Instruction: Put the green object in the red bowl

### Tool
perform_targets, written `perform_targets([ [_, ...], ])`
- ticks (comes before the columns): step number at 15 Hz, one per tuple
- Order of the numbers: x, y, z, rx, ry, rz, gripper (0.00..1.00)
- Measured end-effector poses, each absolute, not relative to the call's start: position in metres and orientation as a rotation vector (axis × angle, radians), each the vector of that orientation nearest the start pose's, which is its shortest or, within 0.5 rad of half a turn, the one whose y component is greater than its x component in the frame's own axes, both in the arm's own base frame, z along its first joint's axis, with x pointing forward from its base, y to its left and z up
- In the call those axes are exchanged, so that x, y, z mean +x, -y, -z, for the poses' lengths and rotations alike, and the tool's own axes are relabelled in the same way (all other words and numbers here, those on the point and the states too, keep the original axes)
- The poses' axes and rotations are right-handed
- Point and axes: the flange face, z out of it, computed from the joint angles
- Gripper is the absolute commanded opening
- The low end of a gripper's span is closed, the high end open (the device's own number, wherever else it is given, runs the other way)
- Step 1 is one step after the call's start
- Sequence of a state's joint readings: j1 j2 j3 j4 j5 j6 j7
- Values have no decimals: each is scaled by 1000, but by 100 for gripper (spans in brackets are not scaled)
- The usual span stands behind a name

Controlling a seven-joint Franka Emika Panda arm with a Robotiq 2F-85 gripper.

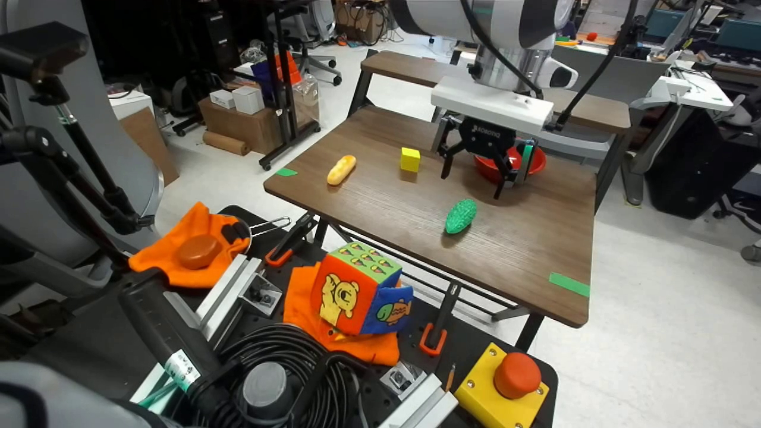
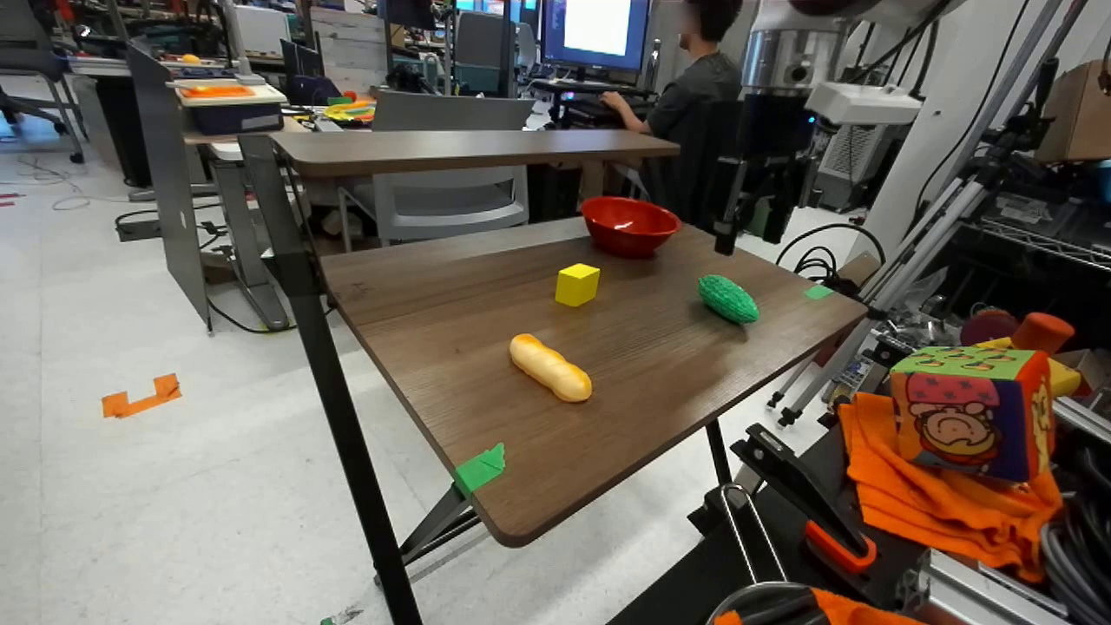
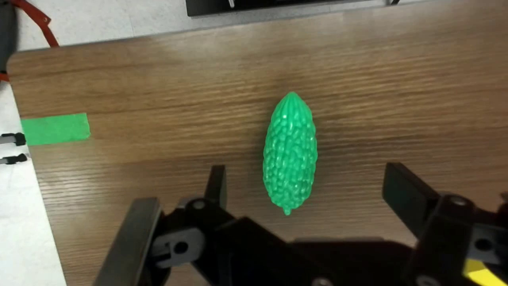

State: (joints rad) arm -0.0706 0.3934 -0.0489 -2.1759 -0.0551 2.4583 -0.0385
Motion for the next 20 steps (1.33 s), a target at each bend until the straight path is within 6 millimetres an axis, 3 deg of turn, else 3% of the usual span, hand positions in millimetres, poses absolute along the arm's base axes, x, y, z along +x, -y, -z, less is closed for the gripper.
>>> perform_targets([
  [3,580,70,-167,-3182,-49,-213,100],
  [6,601,71,-139,-3181,-38,-299,100],
  [10,610,62,-115,-3171,-2,-437,100],
  [15,609,46,-104,-3159,8,-596,100],
  [16,607,44,-102,-3154,-5,-646,77],
  [17,605,42,-102,-3149,-31,-697,74],
  [20,603,34,-103,-3150,-103,-763,49],
])
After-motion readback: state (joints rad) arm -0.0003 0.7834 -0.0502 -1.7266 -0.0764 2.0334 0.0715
